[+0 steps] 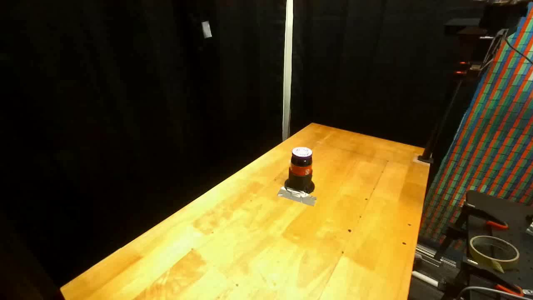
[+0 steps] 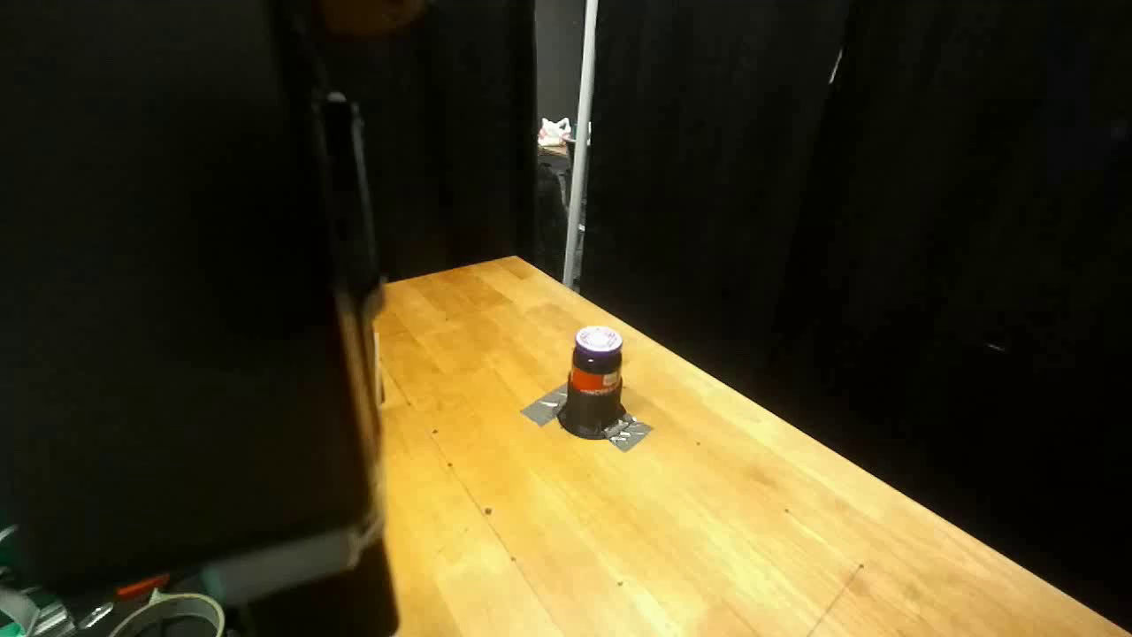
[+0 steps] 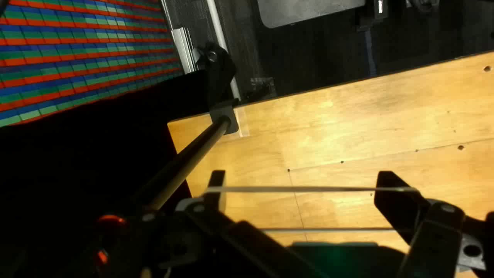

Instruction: Put a rubber band around the base of the cup

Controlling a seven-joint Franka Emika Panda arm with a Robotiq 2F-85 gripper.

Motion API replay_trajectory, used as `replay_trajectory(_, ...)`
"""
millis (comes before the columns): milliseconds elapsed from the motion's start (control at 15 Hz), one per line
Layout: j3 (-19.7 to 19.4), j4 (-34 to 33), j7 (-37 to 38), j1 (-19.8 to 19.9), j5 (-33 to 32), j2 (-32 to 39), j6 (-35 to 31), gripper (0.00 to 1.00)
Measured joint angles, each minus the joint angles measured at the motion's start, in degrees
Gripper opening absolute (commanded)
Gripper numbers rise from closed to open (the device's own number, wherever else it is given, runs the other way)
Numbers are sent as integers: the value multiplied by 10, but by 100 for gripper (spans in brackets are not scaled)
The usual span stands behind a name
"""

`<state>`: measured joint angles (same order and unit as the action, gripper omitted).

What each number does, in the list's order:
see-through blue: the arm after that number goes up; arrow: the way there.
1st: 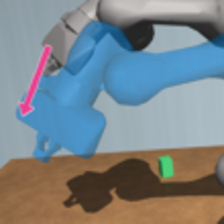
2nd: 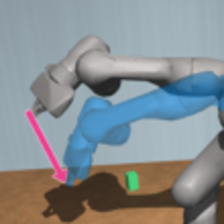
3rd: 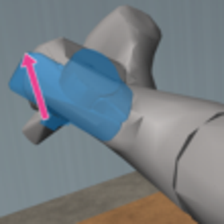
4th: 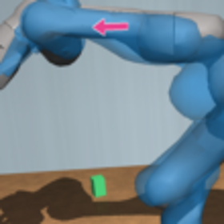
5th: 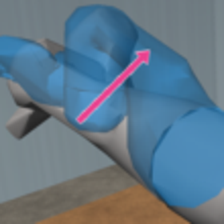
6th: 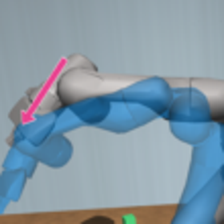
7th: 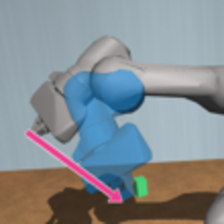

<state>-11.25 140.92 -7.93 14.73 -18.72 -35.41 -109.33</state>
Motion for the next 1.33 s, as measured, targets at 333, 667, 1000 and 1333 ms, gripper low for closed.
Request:
replay_trajectory(333, 0, -7, 0, 0, 0, -2, 0, 100)
replay_trajectory(667, -7, -12, -16, -31, 32, 28, -24, 100)
replay_trajectory(1000, -8, -76, -76, -113, 140, 164, -79, 100)
replay_trajectory(1333, 19, -195, -122, -141, 213, 342, -82, 100)
